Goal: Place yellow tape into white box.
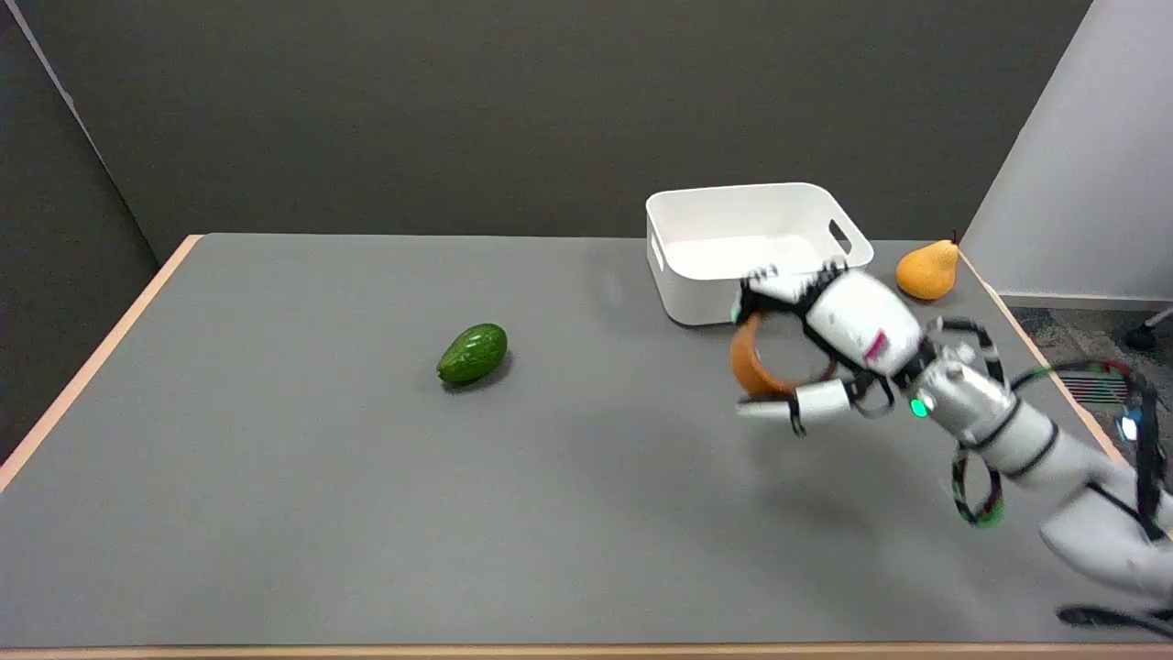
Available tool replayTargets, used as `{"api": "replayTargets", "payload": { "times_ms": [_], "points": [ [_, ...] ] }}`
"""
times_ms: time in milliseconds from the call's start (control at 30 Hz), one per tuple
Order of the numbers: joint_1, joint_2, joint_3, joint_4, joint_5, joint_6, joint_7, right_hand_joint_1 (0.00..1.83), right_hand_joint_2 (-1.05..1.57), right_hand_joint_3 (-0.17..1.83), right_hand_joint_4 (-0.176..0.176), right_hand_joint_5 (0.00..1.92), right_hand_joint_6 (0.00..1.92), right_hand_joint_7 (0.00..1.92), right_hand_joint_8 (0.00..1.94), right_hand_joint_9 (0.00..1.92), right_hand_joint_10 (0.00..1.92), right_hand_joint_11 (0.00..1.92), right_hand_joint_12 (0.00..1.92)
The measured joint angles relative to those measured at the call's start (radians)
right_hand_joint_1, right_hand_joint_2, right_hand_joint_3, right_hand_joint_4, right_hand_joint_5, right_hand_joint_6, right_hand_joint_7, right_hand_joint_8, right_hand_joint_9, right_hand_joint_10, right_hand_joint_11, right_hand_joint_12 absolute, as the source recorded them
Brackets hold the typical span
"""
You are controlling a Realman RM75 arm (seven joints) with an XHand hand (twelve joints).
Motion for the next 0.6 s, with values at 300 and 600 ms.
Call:
{"api": "replayTargets", "payload": {
  "times_ms": [300,600],
  "points": [
    [0.281,-0.001,-0.083,-0.025,0.000,-0.161,-0.020,1.34,1.10,0.26,-0.149,0.59,1.52,0.82,1.29,0.81,1.47,0.91,1.92],
    [0.609,-0.064,-0.232,-0.246,0.001,-0.328,-0.032,1.34,1.10,0.28,-0.142,0.58,1.53,0.81,1.29,0.80,1.50,0.89,1.92]
  ]
}}
